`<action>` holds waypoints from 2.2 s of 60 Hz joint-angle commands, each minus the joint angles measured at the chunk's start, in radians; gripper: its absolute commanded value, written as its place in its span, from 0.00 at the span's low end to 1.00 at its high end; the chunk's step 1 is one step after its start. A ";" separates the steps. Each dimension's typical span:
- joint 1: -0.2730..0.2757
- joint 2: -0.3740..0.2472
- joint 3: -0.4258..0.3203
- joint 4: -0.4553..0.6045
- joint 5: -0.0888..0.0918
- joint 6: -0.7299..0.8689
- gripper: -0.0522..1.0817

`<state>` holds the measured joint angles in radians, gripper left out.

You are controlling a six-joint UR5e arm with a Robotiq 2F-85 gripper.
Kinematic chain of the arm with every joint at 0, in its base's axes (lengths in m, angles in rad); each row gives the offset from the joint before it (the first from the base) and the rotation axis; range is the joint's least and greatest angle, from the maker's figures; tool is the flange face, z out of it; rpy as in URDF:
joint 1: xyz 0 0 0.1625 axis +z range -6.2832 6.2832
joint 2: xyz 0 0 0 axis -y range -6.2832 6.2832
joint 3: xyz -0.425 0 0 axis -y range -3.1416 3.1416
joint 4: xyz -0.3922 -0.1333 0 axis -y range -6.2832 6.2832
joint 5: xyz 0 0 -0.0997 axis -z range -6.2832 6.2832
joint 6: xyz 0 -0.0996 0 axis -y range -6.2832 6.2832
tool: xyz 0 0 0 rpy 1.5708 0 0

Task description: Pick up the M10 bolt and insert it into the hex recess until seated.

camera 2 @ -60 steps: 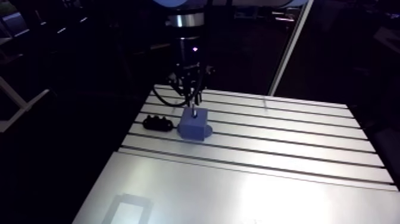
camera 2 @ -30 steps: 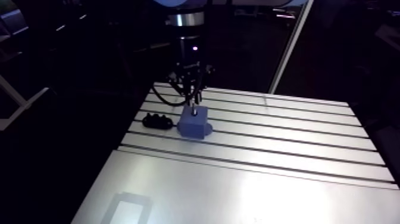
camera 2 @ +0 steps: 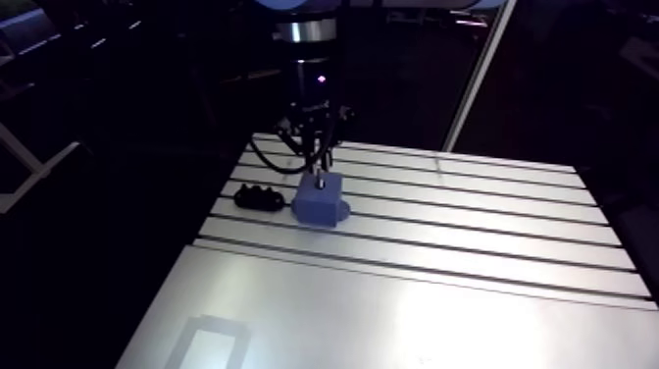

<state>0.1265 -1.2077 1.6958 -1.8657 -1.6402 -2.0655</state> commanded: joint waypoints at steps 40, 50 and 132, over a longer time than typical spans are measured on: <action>0.001 0.001 0.003 0.000 0.000 0.000 1.00; 0.001 0.003 0.003 0.000 0.000 0.000 1.00; 0.021 0.007 0.024 -0.013 -0.005 -0.033 0.14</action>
<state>0.1356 -1.1988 1.7092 -1.8804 -1.6419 -2.0830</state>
